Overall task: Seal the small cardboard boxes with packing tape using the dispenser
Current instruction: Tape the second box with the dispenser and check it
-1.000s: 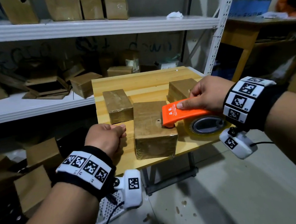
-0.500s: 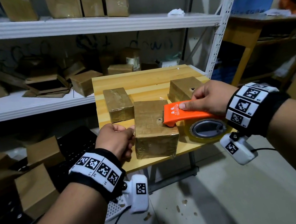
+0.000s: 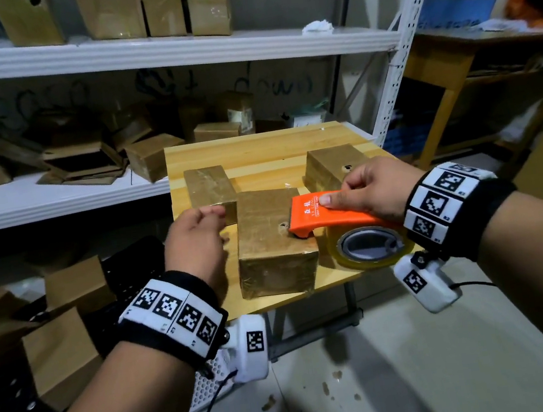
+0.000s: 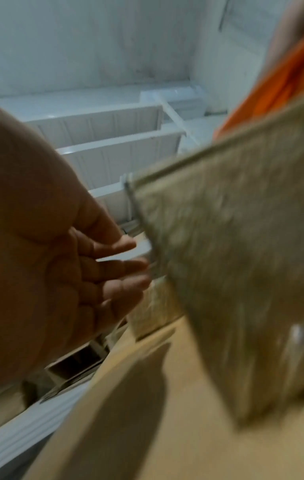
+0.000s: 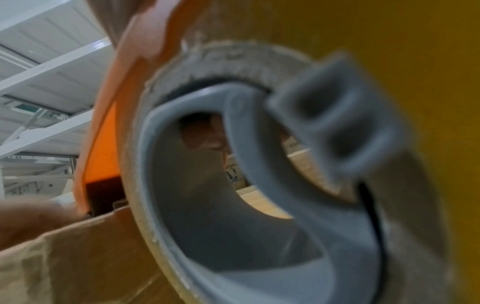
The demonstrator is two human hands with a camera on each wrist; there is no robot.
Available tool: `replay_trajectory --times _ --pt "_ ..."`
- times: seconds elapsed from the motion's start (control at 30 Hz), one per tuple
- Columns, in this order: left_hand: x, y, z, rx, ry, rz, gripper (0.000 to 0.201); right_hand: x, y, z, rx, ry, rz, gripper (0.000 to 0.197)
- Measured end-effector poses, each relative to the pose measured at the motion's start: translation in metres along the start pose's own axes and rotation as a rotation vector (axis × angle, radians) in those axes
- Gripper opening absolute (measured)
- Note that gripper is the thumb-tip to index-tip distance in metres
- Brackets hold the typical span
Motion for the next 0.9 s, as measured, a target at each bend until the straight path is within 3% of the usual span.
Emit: replay_trajectory --times 0.03,0.1,0.2,0.43,0.9 --pt "-0.005 0.001 -0.007 0.043 0.030 -0.008 0.023 0.001 0.000 -0.002 0.000 -0.006 0.003 0.048" --pt "-0.007 0.002 -0.022 0.138 0.024 0.020 0.044 0.005 0.000 -0.006 0.005 -0.002 0.012 0.047" --pt "-0.002 0.003 -0.029 0.160 -0.113 0.016 0.072 0.010 -0.001 -0.009 0.012 0.000 0.024 0.047" --pt "-0.005 0.005 -0.030 0.144 -0.228 -0.034 0.067 0.005 -0.001 -0.007 0.034 -0.011 0.026 0.047" --pt "-0.001 0.006 -0.030 0.143 -0.144 -0.024 0.065 -0.030 0.004 0.022 0.005 0.076 -0.004 0.050"
Point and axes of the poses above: each hand's wrist, its own y-axis away from the middle knuckle, its own z-axis out of the back of the hand, x = y × z, the point moved 7 cm from there along -y, towards the middle knuckle, and after that the axes turned 7 degrees about x, right-handed, at the moved point
